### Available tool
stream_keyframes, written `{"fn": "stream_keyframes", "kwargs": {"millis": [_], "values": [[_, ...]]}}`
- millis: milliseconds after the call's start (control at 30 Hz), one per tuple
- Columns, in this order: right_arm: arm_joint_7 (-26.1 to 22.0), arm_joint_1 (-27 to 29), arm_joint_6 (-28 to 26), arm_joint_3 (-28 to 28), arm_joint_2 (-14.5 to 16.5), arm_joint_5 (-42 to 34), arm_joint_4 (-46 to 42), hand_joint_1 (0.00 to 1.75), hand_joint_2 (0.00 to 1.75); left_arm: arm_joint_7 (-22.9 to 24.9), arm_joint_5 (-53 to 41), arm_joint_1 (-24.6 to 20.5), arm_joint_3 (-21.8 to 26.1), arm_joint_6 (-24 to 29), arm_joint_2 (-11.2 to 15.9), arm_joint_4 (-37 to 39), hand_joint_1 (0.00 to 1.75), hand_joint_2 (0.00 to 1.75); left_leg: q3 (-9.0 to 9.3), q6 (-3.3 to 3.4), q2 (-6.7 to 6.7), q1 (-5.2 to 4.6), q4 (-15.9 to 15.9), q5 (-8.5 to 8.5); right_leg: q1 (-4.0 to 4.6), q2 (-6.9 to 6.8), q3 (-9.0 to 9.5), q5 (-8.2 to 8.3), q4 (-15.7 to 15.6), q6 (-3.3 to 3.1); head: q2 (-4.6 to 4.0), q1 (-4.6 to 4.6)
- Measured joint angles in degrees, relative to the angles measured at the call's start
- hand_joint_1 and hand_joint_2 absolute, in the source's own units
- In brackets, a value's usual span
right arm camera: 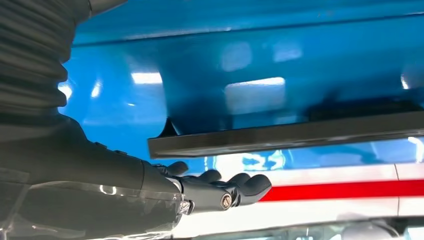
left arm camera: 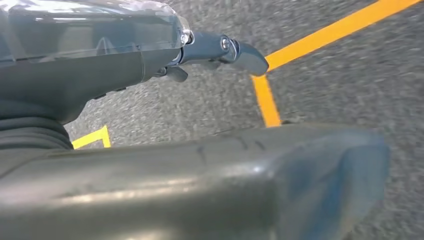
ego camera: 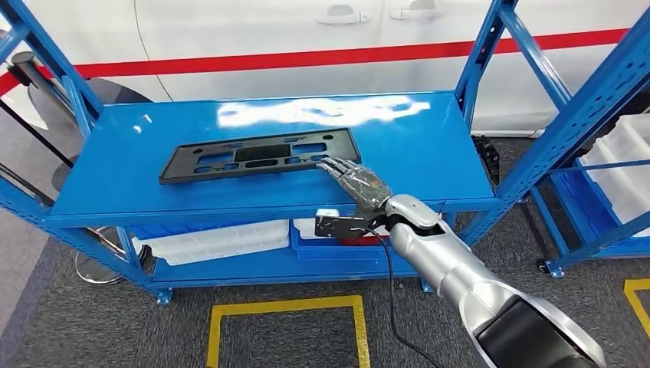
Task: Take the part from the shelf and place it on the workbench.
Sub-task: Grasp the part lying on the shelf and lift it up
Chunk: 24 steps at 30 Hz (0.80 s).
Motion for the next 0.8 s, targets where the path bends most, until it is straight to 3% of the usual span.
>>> {"fn": "stream_keyframes", "kwargs": {"millis": [67, 100, 133, 233, 267, 367, 400, 433, 500, 533, 567, 600, 667, 700, 733, 767, 800], "values": [[0.01, 0.37, 0.03, 0.33, 0.06, 0.01, 0.17, 0.00, 1.75, -0.02, 0.02, 0.46, 0.00, -0.01, -0.01, 0.00, 0.00, 0.00, -3.90, -0.45, 0.06, 0.38, -0.03, -5.06, -0.11, 0.12, 3.12, -2.09, -0.46, 0.13, 0.00, 0.00], [0.01, 0.44, 0.03, 0.46, 0.10, 0.00, 0.24, 0.00, 1.75, -0.04, 0.03, 0.71, 0.00, -0.02, -0.01, 0.00, 0.00, 0.00, -5.24, -0.64, 0.09, 0.58, -1.85, -5.76, -0.19, 0.22, 4.76, -3.25, -0.57, 0.28, 0.00, 0.00], [0.02, 0.54, 0.03, 0.62, 0.13, -0.04, 0.33, 0.00, 1.75, -0.07, 0.03, 0.96, 0.00, -0.04, -0.01, 0.01, 0.00, 0.00, -6.31, -0.76, 0.14, 0.81, -4.70, -3.62, -0.26, 0.30, 6.39, -4.52, -0.63, 0.49, 0.01, 0.00], [0.04, 1.30, 0.01, 1.23, 0.10, -0.44, 0.92, 0.00, 1.75, -0.12, -0.03, 1.64, -0.01, -0.22, -0.04, 0.18, 0.00, 0.00, -8.18, -0.30, 0.36, 0.93, -13.24, 12.65, -0.22, 0.62, 9.78, -8.02, -0.01, 1.59, 0.01, 0.05], [0.03, 1.42, -0.07, 1.41, 0.09, -0.60, 1.06, 0.00, 1.75, -0.10, -0.07, 1.63, -0.01, -0.32, -0.05, 0.24, 0.00, 0.00, -8.33, 0.17, 0.36, 0.71, -13.95, 15.46, -0.31, 0.75, 10.24, -8.81, 0.21, 2.09, 0.01, 0.03], [-0.03, 0.70, -0.13, 1.57, 0.45, -1.18, 0.92, 0.00, 1.75, 0.19, -0.16, 0.68, -0.02, -0.53, -0.07, 0.24, 0.00, 0.00, -7.36, 1.79, 0.26, 0.16, -13.39, 14.24, -0.96, 0.65, 11.15, -10.59, 0.45, 3.36, 0.01, -0.02], [-0.04, 0.42, 0.05, 1.58, 0.55, -1.49, 0.88, 0.00, 1.75, 0.31, -0.15, 0.35, -0.01, -0.55, -0.05, 0.24, 0.00, 0.00, -6.76, 2.27, 0.26, 0.14, -13.67, 13.71, -1.05, 0.45, 10.57, -11.34, 2.01, 3.57, 0.01, 0.00], [-0.05, 0.30, 0.28, 1.58, 0.57, -1.75, 0.86, 0.00, 1.75, 0.40, -0.14, 0.12, -0.01, -0.58, -0.05, 0.24, 0.00, 0.00, -6.08, 2.58, 0.25, 0.19, -14.01, 13.21, -1.08, 0.24, 8.91, -12.41, 5.07, 3.69, 0.01, 0.01], [-0.07, 0.62, 1.03, 1.63, 0.57, -2.15, 0.97, 0.00, 1.75, 0.49, -0.05, -0.01, -0.01, -0.67, -0.04, 0.24, 0.00, 0.00, -4.90, 2.88, 0.16, 0.12, -14.33, 12.21, -1.00, 0.02, 2.68, -14.30, 13.89, 3.89, 0.01, 0.02], [-0.06, 0.97, 1.68, 1.67, 0.58, -2.45, 1.04, 0.00, 1.75, 0.53, 0.00, 0.07, -0.02, -0.72, -0.05, 0.24, 0.00, 0.00, -4.33, 2.88, 0.08, 0.06, -14.39, 11.69, -0.92, -0.01, -0.49, -14.24, 17.25, 3.93, 0.01, 0.02], [-0.03, 1.30, 2.48, 1.73, 0.57, -2.92, 1.14, 0.00, 1.75, 0.59, 0.05, 0.21, -0.02, -0.74, -0.07, 0.24, 0.00, 0.00, -3.74, 2.87, -0.02, -0.01, -14.40, 11.17, -0.78, -0.02, -2.82, -12.97, 18.60, 3.83, 0.01, 0.02], [-0.01, 1.53, 3.28, 1.78, 0.54, -3.54, 1.25, 0.00, 1.75, 0.66, 0.11, 0.40, -0.02, -0.71, -0.09, 0.24, 0.00, 0.00, -3.12, 2.86, -0.14, -0.09, -14.41, 10.68, -0.56, -0.05, -4.06, -10.50, 17.60, 3.53, 0.01, 0.02], [0.02, 1.65, 4.33, 1.89, 0.42, -4.72, 1.45, 0.00, 1.75, 0.81, 0.35, 0.79, -0.02, -0.52, -0.16, 0.24, 0.00, 0.00, -1.94, 2.82, -0.32, -0.20, -14.47, 9.81, 0.23, -0.09, -3.86, -3.83, 10.55, 2.24, 0.01, 0.02], [-0.01, 1.65, 4.50, 1.92, 0.29, -5.09, 1.53, 0.00, 1.75, 0.89, 0.47, 0.95, -0.02, -0.43, -0.24, 0.25, 0.00, 0.00, -1.54, 2.70, -0.38, -0.34, -14.47, 9.45, 0.64, -0.15, -3.26, -1.38, 7.11, 1.45, 0.01, 0.01], [-0.04, 1.63, 4.56, 1.96, 0.20, -5.32, 1.58, 0.00, 1.75, 0.98, 0.56, 1.06, -0.01, -0.33, -0.32, 0.25, 0.00, 0.00, -1.29, 2.52, -0.41, -0.36, -14.47, 9.17, 1.01, -0.21, -2.66, -0.05, 4.59, 0.81, 0.01, 0.01], [-0.07, 1.61, 4.57, 2.01, 0.15, -5.49, 1.62, 0.00, 1.75, 1.06, 0.59, 1.12, -0.01, -0.22, -0.40, 0.26, 0.00, 0.00, -1.22, 2.38, -0.43, -0.42, -14.38, 8.90, 1.15, -0.27, -2.12, -0.02, 3.09, 0.59, 0.01, 0.01], [-0.11, 1.59, 4.55, 2.07, 0.13, -5.62, 1.66, 0.00, 1.75, 1.16, 0.61, 1.14, -0.01, -0.14, -0.46, 0.26, 0.00, 0.00, -1.19, 2.26, -0.43, -0.49, -14.28, 8.71, 1.11, -0.31, -1.71, -0.41, 2.54, 0.90, 0.01, -0.01]]}}
